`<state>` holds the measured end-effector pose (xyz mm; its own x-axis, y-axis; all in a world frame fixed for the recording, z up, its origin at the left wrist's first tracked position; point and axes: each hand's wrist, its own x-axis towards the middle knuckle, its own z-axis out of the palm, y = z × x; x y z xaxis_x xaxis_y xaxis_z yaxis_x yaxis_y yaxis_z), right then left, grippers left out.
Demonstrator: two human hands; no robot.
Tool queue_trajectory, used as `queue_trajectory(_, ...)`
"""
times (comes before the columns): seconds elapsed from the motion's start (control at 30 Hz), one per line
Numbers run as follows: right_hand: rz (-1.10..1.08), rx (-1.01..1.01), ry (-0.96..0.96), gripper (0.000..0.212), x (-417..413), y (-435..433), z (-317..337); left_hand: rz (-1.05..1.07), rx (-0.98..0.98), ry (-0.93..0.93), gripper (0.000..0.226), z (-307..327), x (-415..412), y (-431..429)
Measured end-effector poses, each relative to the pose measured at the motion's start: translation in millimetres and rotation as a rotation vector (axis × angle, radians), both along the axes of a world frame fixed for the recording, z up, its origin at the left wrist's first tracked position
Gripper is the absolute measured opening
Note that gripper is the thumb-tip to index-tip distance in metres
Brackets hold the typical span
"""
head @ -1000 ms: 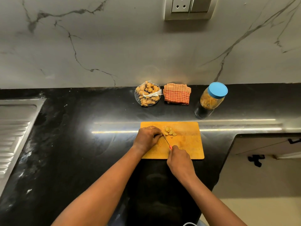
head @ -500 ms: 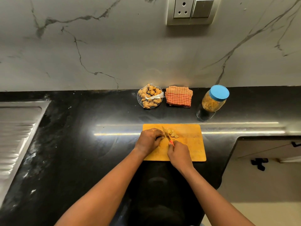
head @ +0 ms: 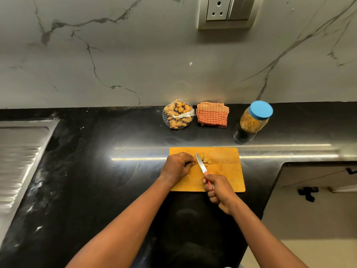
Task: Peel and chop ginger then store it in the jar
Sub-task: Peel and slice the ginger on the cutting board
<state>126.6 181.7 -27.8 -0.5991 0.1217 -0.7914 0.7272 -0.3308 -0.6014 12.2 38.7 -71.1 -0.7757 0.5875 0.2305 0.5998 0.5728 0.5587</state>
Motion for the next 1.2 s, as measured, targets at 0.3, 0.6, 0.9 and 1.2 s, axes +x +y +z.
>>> queue_trajectory(0.3, 0.164, 0.483, 0.147, 0.038, 6.9, -3.1, -11.8, 0.033, 0.025, -0.025, 0.013, 0.9, 1.9, 0.7)
queue_trajectory(0.6, 0.471, 1.063, 0.296, 0.029, 11.2, -12.2, -16.4, 0.023, 0.007, -0.030, 0.014, 3.2, 1.8, 0.9)
queue_trajectory(0.9, 0.561, 1.195, 0.288, 0.031, 11.9, -15.5, -19.4, 0.020, 0.010, -0.022, 0.013, 2.3, 0.8, 0.4)
queue_trajectory(1.2, 0.621, 1.236, 0.305, 0.030, 8.0, -18.9, -21.0, 0.019, 0.024, 0.008, 0.015, -1.1, 1.4, -0.2)
